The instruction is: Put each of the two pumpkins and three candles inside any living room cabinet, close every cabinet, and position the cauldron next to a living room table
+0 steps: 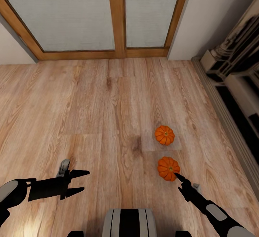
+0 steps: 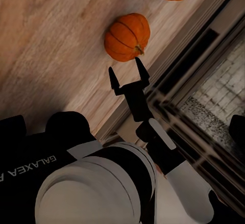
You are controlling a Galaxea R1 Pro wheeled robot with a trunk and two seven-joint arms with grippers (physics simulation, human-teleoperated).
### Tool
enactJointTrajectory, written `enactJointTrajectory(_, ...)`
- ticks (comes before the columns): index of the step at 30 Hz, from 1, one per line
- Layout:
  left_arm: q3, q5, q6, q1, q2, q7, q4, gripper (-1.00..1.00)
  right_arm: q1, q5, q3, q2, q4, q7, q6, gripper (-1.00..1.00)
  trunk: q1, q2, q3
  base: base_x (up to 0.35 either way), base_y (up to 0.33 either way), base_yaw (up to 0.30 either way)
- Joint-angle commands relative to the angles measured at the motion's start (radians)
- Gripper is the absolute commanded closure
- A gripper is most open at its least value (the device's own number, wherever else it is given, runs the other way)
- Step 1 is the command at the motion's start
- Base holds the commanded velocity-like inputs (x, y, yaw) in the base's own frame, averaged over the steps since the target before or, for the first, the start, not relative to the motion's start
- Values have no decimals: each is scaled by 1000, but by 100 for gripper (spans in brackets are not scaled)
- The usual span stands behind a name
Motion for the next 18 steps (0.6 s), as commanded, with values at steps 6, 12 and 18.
enactJointTrajectory(6,-1,11,1,-1,1,9,0,-100,0,-10,8,-1,2,1,2,-100,0,0,-1,4,1,0)
enactJointTrajectory(12,-2,11,1,-1,1,9,0,-100,0,-10,8,-1,2,1,3,-100,0,0,-1,33,0,0)
enactJointTrajectory(18,-3,11,0,-1,1,9,0,-100,0,-6,8,-1,2,-2,3,-100,0,0,-1,4,32,0)
